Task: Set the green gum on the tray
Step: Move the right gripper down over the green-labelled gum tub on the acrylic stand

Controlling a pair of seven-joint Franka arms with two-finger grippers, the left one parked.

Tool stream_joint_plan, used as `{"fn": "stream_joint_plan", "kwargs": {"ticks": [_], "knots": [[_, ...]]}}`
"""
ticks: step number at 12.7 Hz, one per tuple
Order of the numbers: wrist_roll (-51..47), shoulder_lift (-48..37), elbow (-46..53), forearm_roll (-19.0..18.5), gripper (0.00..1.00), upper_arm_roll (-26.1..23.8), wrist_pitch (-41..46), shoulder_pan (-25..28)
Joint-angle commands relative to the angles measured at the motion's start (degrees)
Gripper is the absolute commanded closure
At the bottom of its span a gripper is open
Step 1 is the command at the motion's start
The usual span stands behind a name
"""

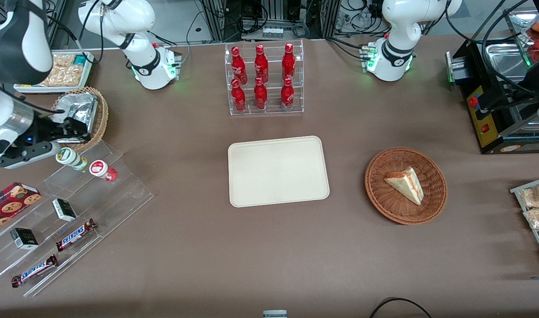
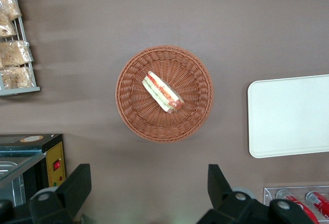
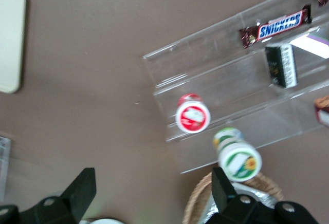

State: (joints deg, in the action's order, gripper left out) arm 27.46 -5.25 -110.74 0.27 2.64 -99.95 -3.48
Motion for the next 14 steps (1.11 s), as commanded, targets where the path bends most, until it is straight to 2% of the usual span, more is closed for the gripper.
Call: {"fn": "stream_joint_plan", "kwargs": {"ticks": [1, 5, 9, 14], "knots": [[10.92, -4.51, -8.95, -0.8, 0.0, -0.18, -7.61, -4.32], [16.83, -3.72, -14.06, -0.09, 0.0, -0.1, -13.25, -9.61], [21.32, -2.66, -17.92, -0.01, 0.0, 3.42, -19.13, -9.71], [21.41, -1.08, -20.22, -0.09, 0.0, 3.51, -23.8, -9.62]]}}
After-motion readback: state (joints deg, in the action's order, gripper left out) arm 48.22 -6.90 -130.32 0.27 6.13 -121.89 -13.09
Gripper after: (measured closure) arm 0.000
